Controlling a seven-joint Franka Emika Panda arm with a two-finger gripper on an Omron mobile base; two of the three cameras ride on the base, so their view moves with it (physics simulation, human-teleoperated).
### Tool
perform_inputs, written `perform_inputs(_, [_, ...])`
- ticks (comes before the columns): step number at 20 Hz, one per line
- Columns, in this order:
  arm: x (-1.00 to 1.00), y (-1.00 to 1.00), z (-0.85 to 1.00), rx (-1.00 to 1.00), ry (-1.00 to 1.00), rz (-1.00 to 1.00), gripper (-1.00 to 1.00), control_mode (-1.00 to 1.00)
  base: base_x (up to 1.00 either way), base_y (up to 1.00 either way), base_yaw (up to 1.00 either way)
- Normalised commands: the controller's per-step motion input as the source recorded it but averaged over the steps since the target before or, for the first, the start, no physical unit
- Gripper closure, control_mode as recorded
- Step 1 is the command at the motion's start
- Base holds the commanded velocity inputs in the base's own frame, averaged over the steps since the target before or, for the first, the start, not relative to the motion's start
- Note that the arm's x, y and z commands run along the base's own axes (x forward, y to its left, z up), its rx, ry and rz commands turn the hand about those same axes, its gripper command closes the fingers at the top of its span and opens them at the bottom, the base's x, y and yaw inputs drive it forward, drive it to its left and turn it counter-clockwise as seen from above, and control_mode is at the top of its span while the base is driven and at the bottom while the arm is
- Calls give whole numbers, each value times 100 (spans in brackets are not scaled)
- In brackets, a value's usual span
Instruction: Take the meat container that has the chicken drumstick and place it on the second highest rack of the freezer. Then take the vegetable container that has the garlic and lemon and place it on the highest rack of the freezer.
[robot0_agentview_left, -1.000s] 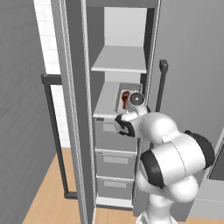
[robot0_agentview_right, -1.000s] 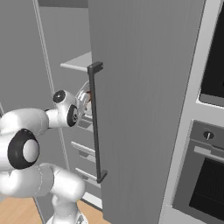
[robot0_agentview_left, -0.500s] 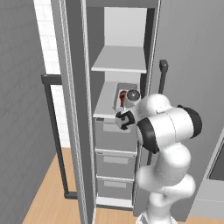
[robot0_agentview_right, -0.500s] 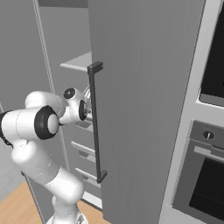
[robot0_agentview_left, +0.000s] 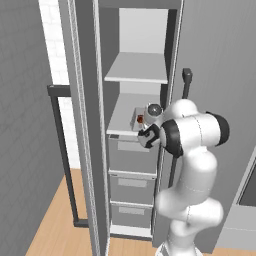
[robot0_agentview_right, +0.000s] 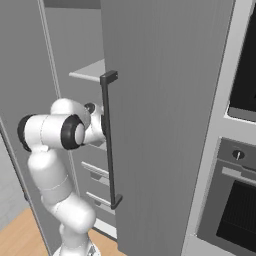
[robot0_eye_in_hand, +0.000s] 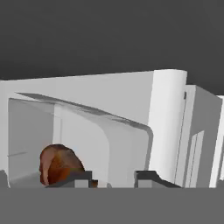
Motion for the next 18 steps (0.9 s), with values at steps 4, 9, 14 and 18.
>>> perform_inputs(4, [-53,42,-4,-4,-43,1,-100,-100,0,0,0])
perform_inputs(9, [-91,18,35,-5,-34,0,-100,-100,0,0,0])
perform_inputs(14, [-100,28,60,-4,-15,0,-100,-100,0,0,0])
perform_inputs(18, [-100,25,91,-1,0,2,-100,-100,0,0,0])
